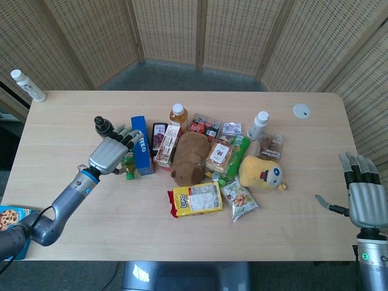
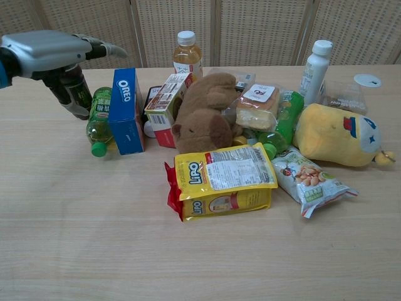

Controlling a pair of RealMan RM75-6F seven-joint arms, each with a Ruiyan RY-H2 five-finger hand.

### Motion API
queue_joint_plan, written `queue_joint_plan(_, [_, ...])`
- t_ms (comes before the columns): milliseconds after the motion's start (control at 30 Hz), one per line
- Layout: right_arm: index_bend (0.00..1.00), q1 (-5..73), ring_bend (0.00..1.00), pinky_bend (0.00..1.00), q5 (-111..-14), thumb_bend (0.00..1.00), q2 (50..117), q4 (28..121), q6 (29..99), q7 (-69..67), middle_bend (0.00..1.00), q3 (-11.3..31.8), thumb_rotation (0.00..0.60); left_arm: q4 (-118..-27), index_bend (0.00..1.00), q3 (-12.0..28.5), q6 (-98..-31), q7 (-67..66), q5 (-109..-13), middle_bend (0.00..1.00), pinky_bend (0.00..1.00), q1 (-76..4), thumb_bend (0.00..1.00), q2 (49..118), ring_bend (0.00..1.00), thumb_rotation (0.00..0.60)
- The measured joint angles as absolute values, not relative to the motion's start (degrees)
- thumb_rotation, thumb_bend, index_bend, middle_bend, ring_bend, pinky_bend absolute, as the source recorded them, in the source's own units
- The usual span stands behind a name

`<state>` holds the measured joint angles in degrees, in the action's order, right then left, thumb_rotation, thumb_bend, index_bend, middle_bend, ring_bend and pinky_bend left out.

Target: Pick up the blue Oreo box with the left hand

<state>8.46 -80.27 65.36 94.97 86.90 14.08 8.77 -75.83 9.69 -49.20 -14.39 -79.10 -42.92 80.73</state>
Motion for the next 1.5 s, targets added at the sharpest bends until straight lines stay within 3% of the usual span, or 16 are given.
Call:
queue_joint_plan(433, [0.0,6.7,0.07,0.0,-79.0,0.0,64.08,95.19,88.11,13.96,0.03,8.8,0.357,-63.89,0.0,9.38,-42.85,-14.94,-76.44,0.05,0.0,-49.02,0.16,89.24,0.02,0.6])
queue_joint_plan(600, [0.0,5.6,0.07,0.0,-78.74,0.0,63.47,95.57,89.15,13.99,0.03,8.58,0.358,-59.38,0.04,9.48,-41.1,-14.44,-75.26,0.11,0.0,-50.75,0.16,92.51,0.09,0.6])
queue_joint_plan(733, [0.0,4.91,0.07,0.0,-78.61,0.0,62.79,96.12,90.01,14.07,0.03,8.64,0.358,-55.54,0.12,9.36,-40.29,-13.81,-74.97,0.18,0.0,-51.99,0.16,95.3,0.14,0.6])
queue_joint_plan(900, [0.0,4.56,0.07,0.0,-78.62,0.0,62.34,96.79,90.35,14.4,0.03,8.8,0.357,-51.2,0.32,9.18,-39.34,-12.57,-74.74,0.37,0.0,-53.19,0.16,98.45,0.35,0.6])
queue_joint_plan(967, [0.0,4.5,0.07,0.0,-78.61,0.0,62.34,96.9,90.36,14.51,0.03,8.81,0.356,-49.75,0.4,9.09,-39.36,-11.58,-74.93,0.45,0.05,-53.59,0.16,99.58,0.44,0.6])
queue_joint_plan(1033, [0.0,4.49,0.07,0.0,-78.51,0.0,62.42,96.92,90.27,14.59,0.03,8.86,0.359,-48.94,0.49,9.02,-40.01,-10.52,-75.39,0.56,0.16,-53.77,0.16,100.25,0.56,0.6])
queue_joint_plan(1133, [0.0,4.57,0.07,0.0,-78.41,0.0,62.57,96.88,90.07,14.65,0.03,8.96,0.361,-47.61,0.55,8.93,-41.12,-8.8,-76.12,0.62,0.25,-53.91,0.16,101.15,0.64,0.6])
queue_joint_plan(1500, [0.0,4.73,0.07,0.0,-78.29,0.0,62.76,96.83,89.47,14.75,0.03,9.1,0.361,-42.44,0.57,9.35,-41.47,-4.06,-77.16,0.61,0.33,-55.69,0.15,103.6,0.66,0.6])
